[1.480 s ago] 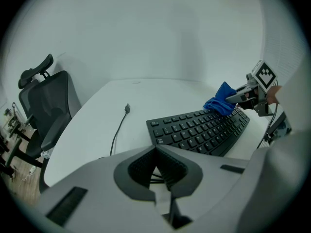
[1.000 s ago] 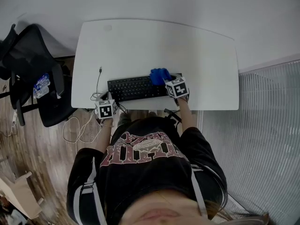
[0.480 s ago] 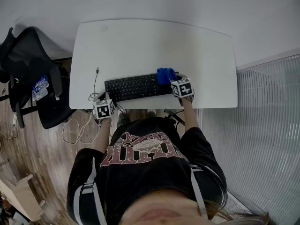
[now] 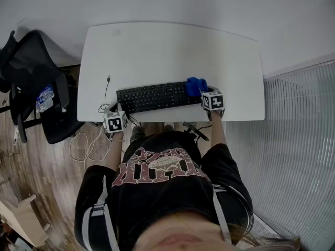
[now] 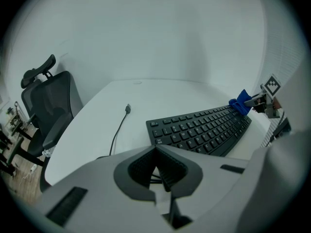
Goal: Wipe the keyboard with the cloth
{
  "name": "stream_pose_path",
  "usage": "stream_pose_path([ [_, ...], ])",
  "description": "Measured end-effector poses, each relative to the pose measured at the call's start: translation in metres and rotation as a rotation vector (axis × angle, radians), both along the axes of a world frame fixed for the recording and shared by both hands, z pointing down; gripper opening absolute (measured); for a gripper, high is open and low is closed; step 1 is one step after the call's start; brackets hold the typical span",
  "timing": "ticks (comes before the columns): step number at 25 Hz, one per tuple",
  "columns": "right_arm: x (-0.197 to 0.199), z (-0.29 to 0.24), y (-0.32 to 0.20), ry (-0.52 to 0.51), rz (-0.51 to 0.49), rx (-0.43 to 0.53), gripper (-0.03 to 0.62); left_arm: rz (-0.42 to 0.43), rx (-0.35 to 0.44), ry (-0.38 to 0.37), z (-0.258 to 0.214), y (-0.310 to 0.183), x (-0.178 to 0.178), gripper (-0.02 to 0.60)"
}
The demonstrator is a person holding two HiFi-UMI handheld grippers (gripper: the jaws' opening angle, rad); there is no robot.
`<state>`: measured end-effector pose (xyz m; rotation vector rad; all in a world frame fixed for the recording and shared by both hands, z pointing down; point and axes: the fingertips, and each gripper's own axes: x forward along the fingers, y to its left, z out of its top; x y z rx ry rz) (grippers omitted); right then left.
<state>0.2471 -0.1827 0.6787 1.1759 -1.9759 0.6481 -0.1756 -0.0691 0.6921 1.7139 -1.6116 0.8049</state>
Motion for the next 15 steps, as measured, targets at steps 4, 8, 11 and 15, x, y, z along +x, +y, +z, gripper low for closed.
stream_pose_path([
  [4,0.017,0.001,0.002,0.018,0.045,-0.003,0.064,0.005,0.001,-0.005,0.001,0.0,0.001,0.035],
  [8,0.033,0.005,0.005,0.041,0.088,-0.007,0.064,0.003,0.004,-0.004,0.003,0.0,0.002,0.035],
  [11,0.041,0.006,0.007,0.064,0.109,-0.01,0.064,0.006,0.004,-0.006,0.004,0.0,0.0,0.035],
  [15,0.052,-0.004,0.008,0.088,0.16,-0.002,0.064,0.012,0.003,-0.012,0.004,-0.001,-0.001,0.035],
])
